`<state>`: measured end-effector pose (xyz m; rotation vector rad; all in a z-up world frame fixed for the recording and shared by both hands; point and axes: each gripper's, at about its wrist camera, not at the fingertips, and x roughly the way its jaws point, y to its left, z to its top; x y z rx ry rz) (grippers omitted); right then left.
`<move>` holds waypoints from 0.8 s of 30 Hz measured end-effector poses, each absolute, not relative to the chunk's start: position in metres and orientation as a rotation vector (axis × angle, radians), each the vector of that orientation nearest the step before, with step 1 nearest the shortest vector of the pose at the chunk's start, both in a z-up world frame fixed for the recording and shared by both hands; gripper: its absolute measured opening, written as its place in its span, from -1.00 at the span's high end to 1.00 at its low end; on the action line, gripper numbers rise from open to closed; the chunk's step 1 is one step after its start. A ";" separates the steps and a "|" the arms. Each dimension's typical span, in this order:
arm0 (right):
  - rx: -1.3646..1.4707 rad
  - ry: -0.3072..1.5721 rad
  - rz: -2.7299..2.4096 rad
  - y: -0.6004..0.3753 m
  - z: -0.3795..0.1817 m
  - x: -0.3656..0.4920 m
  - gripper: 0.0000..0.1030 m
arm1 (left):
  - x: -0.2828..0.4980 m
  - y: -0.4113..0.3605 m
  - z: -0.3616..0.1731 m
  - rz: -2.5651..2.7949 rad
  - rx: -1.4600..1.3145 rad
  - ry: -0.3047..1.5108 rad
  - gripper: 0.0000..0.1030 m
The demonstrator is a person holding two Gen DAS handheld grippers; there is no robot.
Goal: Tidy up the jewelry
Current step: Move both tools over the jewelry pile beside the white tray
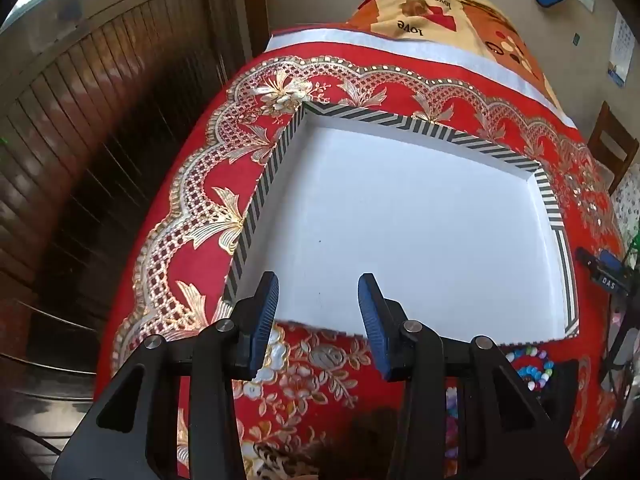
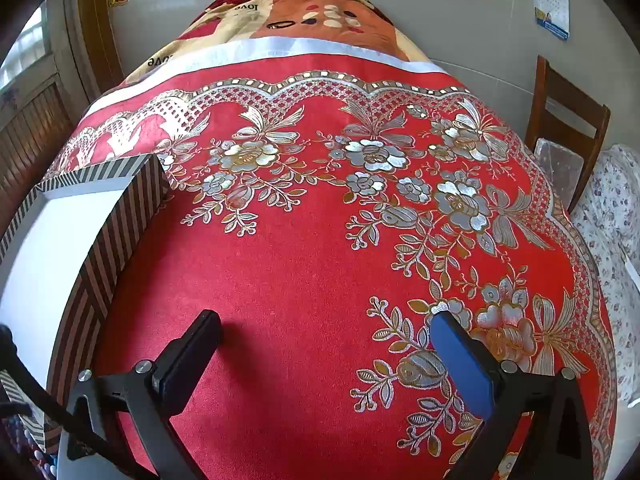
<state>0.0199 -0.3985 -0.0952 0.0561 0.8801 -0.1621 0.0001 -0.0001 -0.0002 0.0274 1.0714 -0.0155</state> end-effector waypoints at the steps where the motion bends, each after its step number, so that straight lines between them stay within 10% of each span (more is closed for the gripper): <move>1: 0.057 0.880 -0.162 -0.399 -0.095 0.020 -1.00 | 0.001 0.000 -0.001 -0.019 0.029 1.073 0.21; 24: 0.088 0.980 -0.206 -0.365 -0.066 -0.037 -0.93 | -0.095 0.001 -0.008 0.044 0.065 1.097 0.21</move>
